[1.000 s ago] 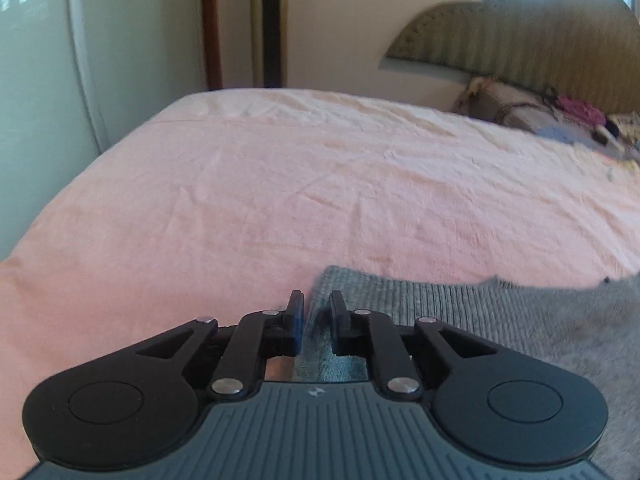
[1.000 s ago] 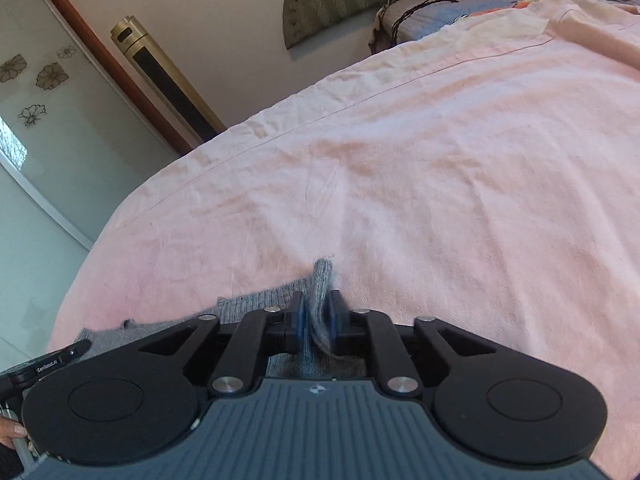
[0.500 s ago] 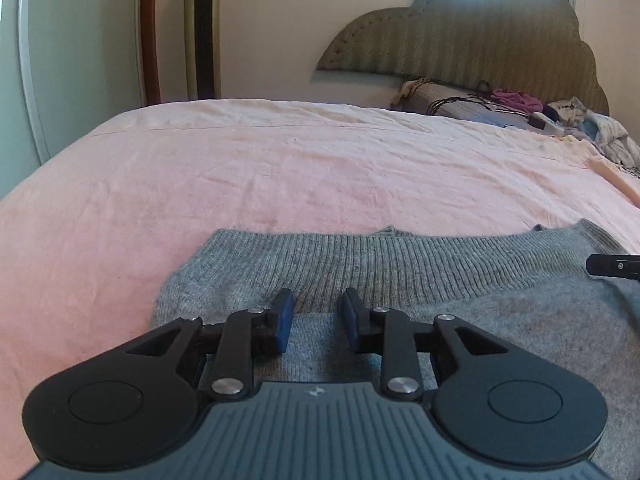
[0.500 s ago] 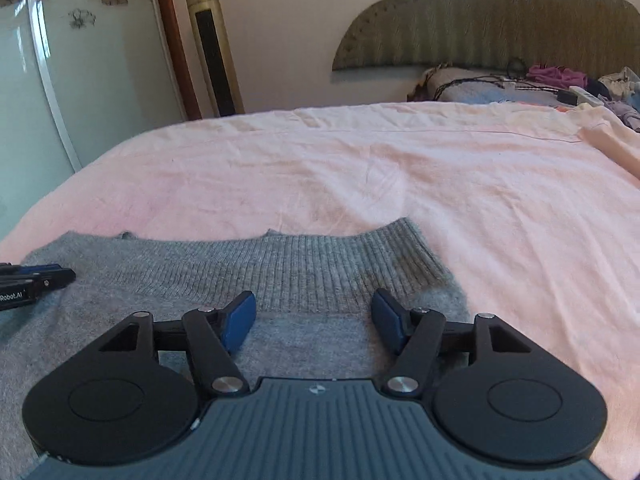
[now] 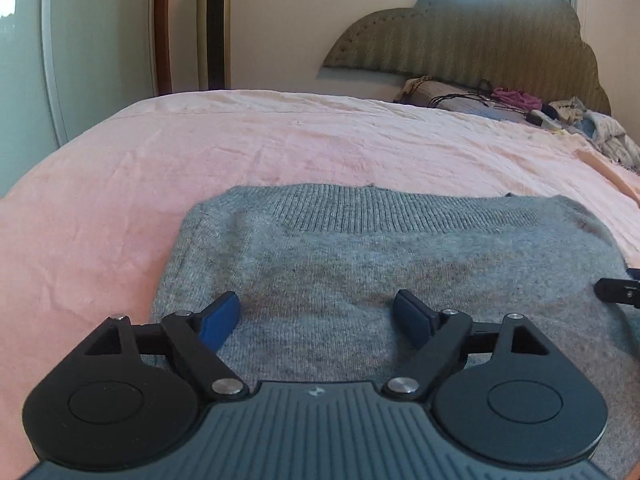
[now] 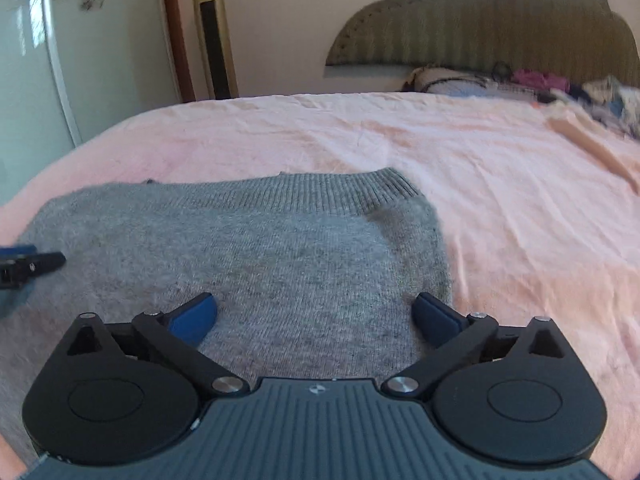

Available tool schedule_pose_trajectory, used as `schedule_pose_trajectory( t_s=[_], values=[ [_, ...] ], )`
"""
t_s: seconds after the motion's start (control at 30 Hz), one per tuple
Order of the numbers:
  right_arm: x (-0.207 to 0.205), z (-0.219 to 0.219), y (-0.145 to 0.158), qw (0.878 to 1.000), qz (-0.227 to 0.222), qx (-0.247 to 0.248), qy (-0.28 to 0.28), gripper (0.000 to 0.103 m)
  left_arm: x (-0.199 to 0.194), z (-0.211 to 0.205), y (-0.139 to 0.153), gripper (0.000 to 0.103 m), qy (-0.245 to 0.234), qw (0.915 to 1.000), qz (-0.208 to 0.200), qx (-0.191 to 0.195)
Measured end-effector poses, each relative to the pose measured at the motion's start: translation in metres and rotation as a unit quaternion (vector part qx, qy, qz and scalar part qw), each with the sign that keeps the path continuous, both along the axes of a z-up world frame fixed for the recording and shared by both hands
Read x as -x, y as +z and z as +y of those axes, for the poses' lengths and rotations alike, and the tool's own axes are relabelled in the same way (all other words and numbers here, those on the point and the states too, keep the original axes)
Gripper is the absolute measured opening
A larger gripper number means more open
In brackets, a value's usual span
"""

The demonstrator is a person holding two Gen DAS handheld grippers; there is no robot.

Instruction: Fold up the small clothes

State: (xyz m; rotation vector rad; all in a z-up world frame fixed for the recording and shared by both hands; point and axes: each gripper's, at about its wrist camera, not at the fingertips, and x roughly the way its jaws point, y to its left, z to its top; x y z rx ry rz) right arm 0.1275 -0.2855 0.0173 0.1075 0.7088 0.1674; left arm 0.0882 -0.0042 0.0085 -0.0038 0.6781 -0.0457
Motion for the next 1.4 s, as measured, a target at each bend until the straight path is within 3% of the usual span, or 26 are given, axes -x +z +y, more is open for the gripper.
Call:
schedule_pose_trajectory(
  t_s=[0.07,0.13,0.17,0.23,0.33,0.4,0.5,0.53,0.6,0.7,0.73,0.8,0.87,0.97,1.03,1.07,1.1,1.13,1.2,1.27,1.4],
  values=[
    [-0.003,0.003,0.003,1.0,0.005,0.008,0.001,0.103,0.01,-0.001,0.01,0.084,0.016,0.9998,0.003,-0.01],
    [0.008,-0.002,0.018,1.0,0.01,-0.012,-0.018,0.09,0.037,0.014,0.024,0.084,0.033,0.9987,-0.007,0.038],
    [0.021,-0.01,0.028,0.999,0.004,-0.041,-0.024,0.09,0.055,0.026,0.03,0.084,0.046,0.9958,-0.015,0.078],
    [0.064,-0.033,0.041,0.991,-0.014,-0.131,-0.032,0.098,0.096,0.052,0.034,0.084,0.081,0.9827,-0.023,0.165],
    [0.115,-0.069,0.039,0.966,0.013,-0.252,-0.058,0.099,0.147,0.084,0.021,0.084,0.133,0.9534,0.015,0.27],
    [0.144,-0.083,0.031,0.954,0.035,-0.285,-0.083,0.099,0.167,0.093,0.011,0.084,0.156,0.9418,0.041,0.295],
    [0.163,-0.09,0.019,0.948,0.063,-0.291,-0.11,0.098,0.171,0.094,0.009,0.085,0.146,0.9367,0.043,0.315],
    [0.162,-0.088,0.014,0.946,0.071,-0.296,-0.11,0.098,0.167,0.093,0.008,0.089,0.139,0.931,0.046,0.334],
    [0.153,-0.085,0.004,0.94,0.072,-0.314,-0.112,0.099,0.154,0.091,0.001,0.092,0.123,0.9098,0.063,0.391],
    [0.129,-0.079,-0.003,0.926,0.065,-0.35,-0.123,0.101,0.132,0.093,-0.015,0.092,0.124,0.86,0.091,0.487],
    [0.121,-0.078,-0.004,0.921,0.065,-0.364,-0.125,0.101,0.128,0.093,-0.018,0.091,0.135,0.8502,0.09,0.501],
    [0.109,-0.077,-0.009,0.913,0.063,-0.383,-0.129,0.1,0.121,0.096,-0.019,0.087,0.147,0.8409,0.086,0.514],
    [0.102,-0.076,-0.008,0.912,0.065,-0.384,-0.131,0.098,0.114,0.099,-0.021,0.055,0.153,0.8439,0.098,0.505],
    [0.099,-0.081,-0.011,0.907,0.073,-0.392,-0.137,0.079,0.109,0.103,-0.03,0.031,0.161,0.8457,0.114,0.496],
    [0.097,-0.084,-0.015,0.904,0.079,-0.396,-0.138,0.058,0.108,0.102,-0.031,0.027,0.16,0.8501,0.115,0.489],
    [0.096,-0.085,-0.018,0.903,0.083,-0.397,-0.139,0.053,0.107,0.102,-0.029,0.011,0.164,0.8577,0.113,0.474],
    [0.095,-0.087,-0.022,0.902,0.085,-0.4,-0.139,0.038,0.105,0.1,-0.026,0.01,0.166,0.8674,0.113,0.455],
    [0.093,-0.088,-0.025,0.901,0.09,-0.403,-0.136,0.013,0.103,0.099,-0.023,0.008,0.164,0.8735,0.111,0.445],
    [0.092,-0.089,-0.029,0.897,0.09,-0.412,-0.133,0.012,0.106,0.097,-0.014,0.006,0.157,0.8825,0.094,0.433],
    [0.095,-0.087,-0.021,0.9,0.081,-0.409,-0.123,0.012,0.116,0.099,0.002,0.005,0.131,0.8918,0.065,0.428],
    [0.114,-0.084,0.006,0.909,0.064,-0.402,-0.09,0.012,0.14,0.114,0.027,0.003,0.115,0.9019,0.045,0.414]
  ],
)
